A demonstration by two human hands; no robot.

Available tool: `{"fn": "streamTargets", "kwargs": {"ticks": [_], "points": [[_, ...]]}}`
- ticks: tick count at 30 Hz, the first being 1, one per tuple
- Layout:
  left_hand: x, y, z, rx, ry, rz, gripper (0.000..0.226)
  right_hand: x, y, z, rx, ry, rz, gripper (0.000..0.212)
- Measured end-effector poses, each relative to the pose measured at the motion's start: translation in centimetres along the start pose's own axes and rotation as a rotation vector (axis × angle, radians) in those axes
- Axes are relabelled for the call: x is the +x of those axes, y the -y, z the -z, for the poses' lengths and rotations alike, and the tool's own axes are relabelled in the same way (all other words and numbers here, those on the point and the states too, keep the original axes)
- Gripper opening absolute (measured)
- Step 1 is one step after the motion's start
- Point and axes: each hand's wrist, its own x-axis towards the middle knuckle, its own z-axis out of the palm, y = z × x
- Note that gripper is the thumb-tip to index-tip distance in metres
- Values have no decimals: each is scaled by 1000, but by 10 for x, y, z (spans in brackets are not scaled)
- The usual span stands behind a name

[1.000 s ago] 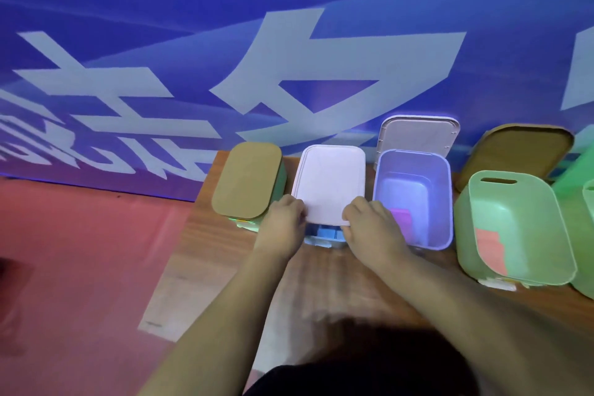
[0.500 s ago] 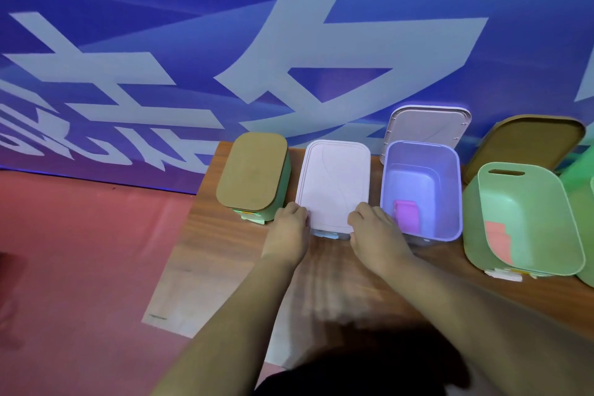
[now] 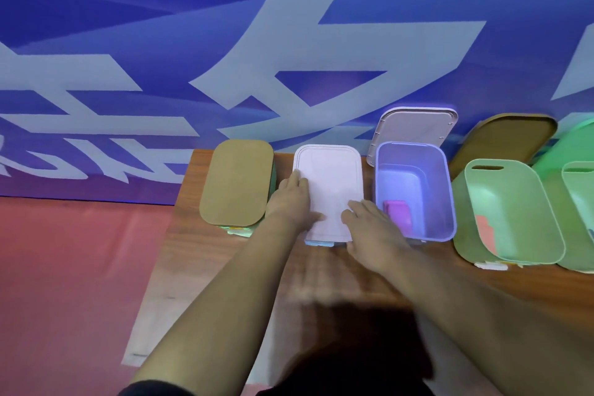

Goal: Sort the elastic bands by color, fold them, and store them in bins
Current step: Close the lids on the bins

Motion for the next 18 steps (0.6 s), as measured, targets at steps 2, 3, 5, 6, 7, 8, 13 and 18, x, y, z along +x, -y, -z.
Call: {"fn": "streamTargets", "kwargs": {"ticks": [2,3,5,6,7,8,13,18], "points": [[8,0,1,25,28,7,103,5,1,1,-19,19,-1,55],[11,0,0,41,29,8,104,7,1,2,-27,24,-2,56],[17,1,0,57,24,11,105,12,1,3,-29,20,-6,57],[20,1,1,57,27,12,105,15,1,4,-22,17,-10,57],[24,2,3,54,32,15,106,17,1,5,-10,15,-13,57],[27,2,5,52,39,17,106,20,1,6,1,12,-17,57],[38,-2,10,99,41,25,102,26,-1,9,1,22,-19,57],[47,-22,17,173,-22,23,64,28,-21,25,140,88,-31,61]]}}
